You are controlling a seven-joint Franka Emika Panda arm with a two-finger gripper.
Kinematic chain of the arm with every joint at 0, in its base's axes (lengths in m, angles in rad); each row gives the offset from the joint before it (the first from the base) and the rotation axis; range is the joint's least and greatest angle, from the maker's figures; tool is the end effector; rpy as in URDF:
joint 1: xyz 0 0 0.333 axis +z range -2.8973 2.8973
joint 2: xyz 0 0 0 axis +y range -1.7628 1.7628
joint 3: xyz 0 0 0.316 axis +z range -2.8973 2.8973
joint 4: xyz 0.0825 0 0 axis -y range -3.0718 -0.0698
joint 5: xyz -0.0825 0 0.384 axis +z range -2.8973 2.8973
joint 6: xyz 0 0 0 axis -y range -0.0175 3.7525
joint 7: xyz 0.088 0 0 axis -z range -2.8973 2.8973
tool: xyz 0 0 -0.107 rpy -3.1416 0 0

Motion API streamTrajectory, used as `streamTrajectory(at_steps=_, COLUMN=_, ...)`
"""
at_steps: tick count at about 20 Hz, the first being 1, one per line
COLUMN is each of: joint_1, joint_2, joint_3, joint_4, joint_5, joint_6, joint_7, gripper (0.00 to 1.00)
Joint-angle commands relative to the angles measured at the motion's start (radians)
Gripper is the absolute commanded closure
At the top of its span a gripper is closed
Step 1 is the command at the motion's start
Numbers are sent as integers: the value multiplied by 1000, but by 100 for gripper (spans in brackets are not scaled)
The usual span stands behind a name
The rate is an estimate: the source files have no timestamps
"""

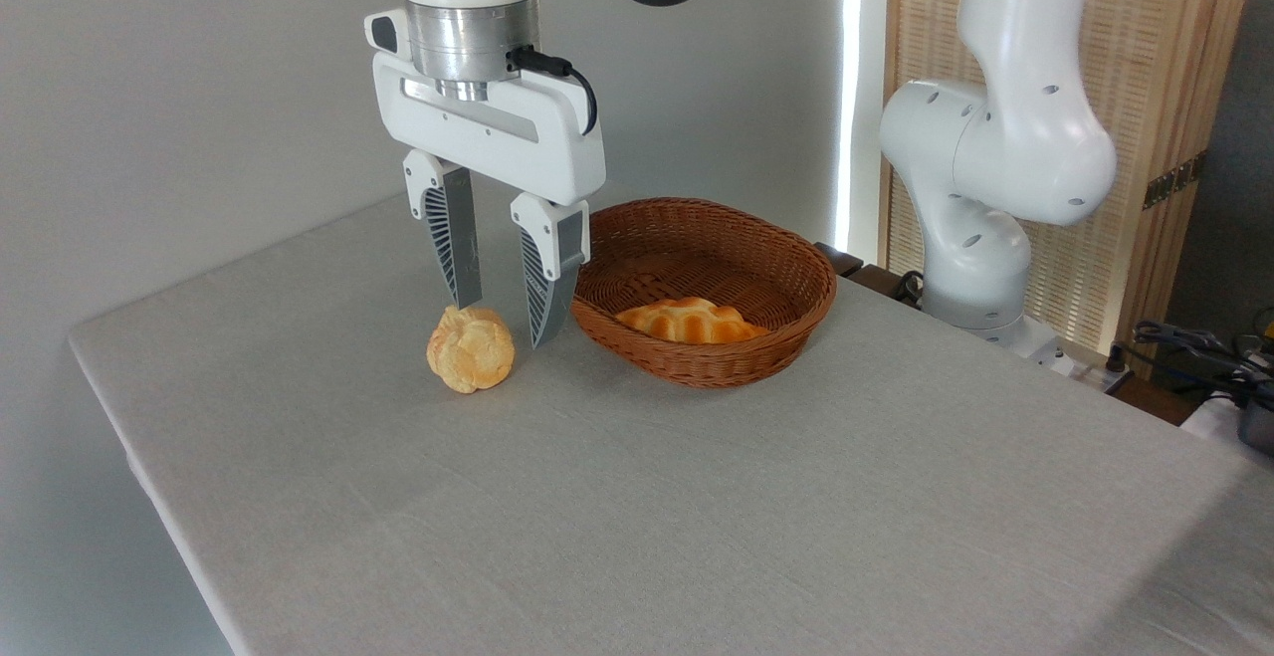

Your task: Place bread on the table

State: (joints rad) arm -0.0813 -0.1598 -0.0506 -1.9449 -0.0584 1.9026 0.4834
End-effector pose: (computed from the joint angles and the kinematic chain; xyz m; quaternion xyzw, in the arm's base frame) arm 0.5186 -0.0746 0.5611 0.9535 -0.2946 0.0619 0.0135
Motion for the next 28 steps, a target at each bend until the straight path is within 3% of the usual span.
streamTrajectory(at_steps=1, joint_1=2, joint_2=5, joint_3=1, joint_4=18, joint_5=-6, joint_6=-13, joint_7=-8, gripper=0)
streamTrajectory(at_steps=28, joint_1=2, joint_2=11, joint_3=1, joint_4=32, joint_5=-6, joint_6=-8, joint_7=-8, gripper=0)
